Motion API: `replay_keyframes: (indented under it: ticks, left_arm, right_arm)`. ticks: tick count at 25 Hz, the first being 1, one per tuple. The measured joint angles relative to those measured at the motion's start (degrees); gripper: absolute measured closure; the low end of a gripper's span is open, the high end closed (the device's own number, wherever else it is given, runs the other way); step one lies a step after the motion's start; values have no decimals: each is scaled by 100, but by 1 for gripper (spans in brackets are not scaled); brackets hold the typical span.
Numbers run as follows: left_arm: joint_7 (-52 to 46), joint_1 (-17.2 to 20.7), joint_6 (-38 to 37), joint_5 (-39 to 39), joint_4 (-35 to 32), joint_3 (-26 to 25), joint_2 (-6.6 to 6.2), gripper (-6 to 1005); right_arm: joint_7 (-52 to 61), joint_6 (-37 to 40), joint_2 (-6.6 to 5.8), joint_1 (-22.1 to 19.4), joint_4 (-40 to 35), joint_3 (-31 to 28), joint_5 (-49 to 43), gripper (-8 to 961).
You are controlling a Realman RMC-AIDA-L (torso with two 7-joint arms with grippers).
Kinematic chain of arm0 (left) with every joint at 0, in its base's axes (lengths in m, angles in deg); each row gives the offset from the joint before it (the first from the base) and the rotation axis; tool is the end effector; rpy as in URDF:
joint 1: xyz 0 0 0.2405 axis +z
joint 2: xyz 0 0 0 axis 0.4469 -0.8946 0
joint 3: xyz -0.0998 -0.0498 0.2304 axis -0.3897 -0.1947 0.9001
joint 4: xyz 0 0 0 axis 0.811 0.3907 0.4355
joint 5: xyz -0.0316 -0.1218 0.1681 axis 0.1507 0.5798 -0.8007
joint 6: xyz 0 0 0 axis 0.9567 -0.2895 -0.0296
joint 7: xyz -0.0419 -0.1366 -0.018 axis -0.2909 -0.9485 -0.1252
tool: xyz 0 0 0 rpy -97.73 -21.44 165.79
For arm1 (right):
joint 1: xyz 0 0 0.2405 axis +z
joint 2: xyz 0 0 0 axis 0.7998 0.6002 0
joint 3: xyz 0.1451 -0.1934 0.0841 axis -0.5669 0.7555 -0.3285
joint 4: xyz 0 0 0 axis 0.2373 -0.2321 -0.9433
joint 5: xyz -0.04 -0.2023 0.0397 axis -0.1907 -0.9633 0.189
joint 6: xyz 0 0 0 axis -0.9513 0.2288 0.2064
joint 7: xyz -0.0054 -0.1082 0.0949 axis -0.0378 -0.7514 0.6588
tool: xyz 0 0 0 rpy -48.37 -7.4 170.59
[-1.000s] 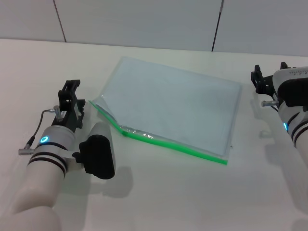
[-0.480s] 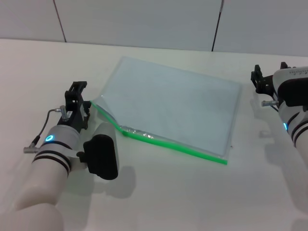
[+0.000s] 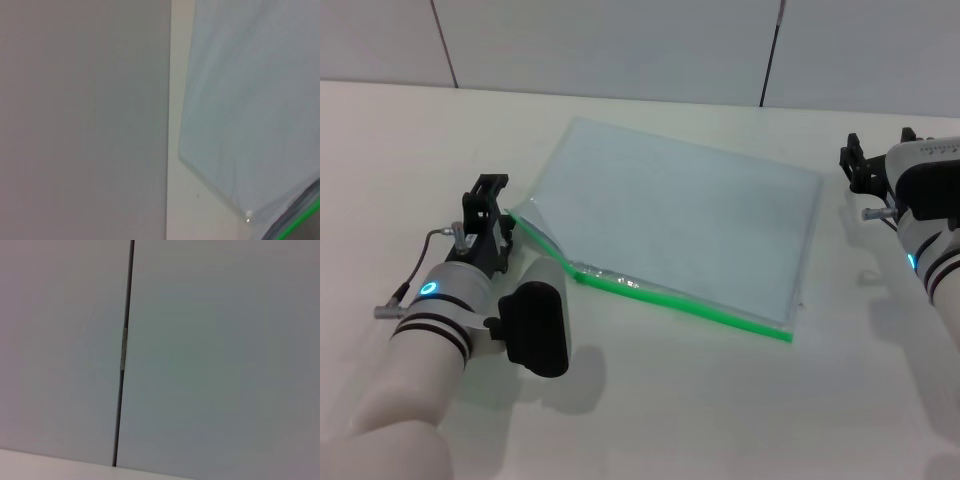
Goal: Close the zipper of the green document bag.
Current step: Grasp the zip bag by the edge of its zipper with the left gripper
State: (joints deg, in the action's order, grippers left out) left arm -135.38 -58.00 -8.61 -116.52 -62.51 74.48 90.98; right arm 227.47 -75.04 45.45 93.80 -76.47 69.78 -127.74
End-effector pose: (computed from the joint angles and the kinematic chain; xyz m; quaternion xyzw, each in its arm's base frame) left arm -0.2870 0.3384 -0.0887 -0.7508 0.2174 0.2789 0.5580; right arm 0.2637 0.3988 -0.0687 -0.7191 0.2936 0.1373 0.6147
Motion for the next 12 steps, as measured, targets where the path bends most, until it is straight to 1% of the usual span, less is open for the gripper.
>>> replay_keyframes:
  ticks: [12]
  left_arm:
    - [152,-47,-250,0,0,-1,0,388]
  right_arm:
    - [-16,0,0,0,-17,0,0,282]
